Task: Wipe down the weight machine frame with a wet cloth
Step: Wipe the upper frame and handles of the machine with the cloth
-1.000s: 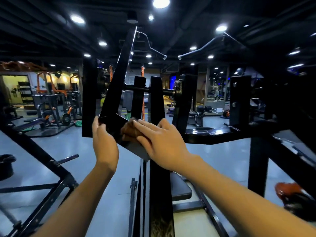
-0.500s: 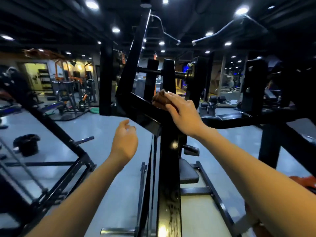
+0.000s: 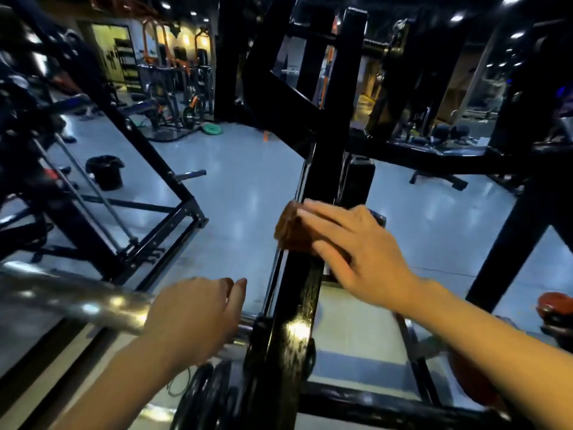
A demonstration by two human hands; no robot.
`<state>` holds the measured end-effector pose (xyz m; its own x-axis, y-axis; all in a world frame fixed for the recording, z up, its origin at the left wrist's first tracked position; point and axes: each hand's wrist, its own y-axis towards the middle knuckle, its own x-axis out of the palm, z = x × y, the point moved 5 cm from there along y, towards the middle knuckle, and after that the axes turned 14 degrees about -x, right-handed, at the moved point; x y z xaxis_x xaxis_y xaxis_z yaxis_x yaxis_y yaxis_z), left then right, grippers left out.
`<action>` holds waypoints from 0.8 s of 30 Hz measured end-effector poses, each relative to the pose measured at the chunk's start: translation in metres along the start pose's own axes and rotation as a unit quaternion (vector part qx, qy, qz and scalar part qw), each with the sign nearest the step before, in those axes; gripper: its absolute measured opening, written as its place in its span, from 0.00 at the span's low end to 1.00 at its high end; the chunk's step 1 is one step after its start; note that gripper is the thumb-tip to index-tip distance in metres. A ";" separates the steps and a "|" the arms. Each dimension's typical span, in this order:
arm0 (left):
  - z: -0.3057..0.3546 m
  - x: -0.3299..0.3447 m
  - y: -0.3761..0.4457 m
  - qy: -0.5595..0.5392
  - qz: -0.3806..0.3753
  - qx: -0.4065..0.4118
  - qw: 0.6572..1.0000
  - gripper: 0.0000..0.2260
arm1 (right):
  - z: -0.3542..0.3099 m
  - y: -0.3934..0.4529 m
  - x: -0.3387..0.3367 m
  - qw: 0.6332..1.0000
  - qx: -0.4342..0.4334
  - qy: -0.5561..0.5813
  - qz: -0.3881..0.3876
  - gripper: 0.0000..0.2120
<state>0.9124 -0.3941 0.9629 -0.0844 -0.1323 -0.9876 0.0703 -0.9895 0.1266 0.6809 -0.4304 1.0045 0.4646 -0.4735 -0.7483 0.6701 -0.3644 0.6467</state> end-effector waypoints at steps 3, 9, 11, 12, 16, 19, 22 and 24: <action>0.005 0.002 -0.010 0.079 0.007 0.037 0.996 0.08 | 0.014 0.013 -0.001 0.996 0.073 -0.015 0.056 0.21; -0.003 0.014 -0.011 0.003 0.089 -0.008 0.996 0.18 | -0.096 -0.051 0.022 0.999 -0.028 0.031 -0.014 0.22; -0.005 0.016 -0.009 -0.013 0.125 -0.029 0.992 0.26 | -0.132 -0.077 0.029 0.994 -0.084 0.050 -0.052 0.23; -0.004 0.015 -0.008 -0.028 0.128 -0.036 0.991 0.28 | -0.137 -0.082 0.030 0.991 -0.111 0.045 -0.064 0.23; -0.004 0.014 -0.011 -0.084 0.127 -0.039 0.988 0.33 | -0.084 -0.048 0.013 0.999 -0.034 0.006 -0.026 0.21; -0.007 0.014 -0.011 -0.098 0.124 -0.042 0.987 0.33 | -0.059 -0.038 0.006 0.996 0.082 0.025 0.028 0.21; -0.004 0.014 -0.013 -0.090 0.125 -0.046 0.987 0.31 | -0.119 -0.065 0.023 0.999 0.001 0.051 -0.007 0.20; -0.003 0.013 -0.014 -0.093 0.132 -0.046 0.986 0.30 | -0.160 -0.086 0.029 0.995 -0.047 0.073 -0.044 0.20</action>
<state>0.9134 -0.3820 0.9481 -0.2319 -0.4016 -0.8860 0.2031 -0.9107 0.3597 0.7295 -0.2841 0.9036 0.4758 -0.3185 -0.8199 0.7601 -0.3202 0.5655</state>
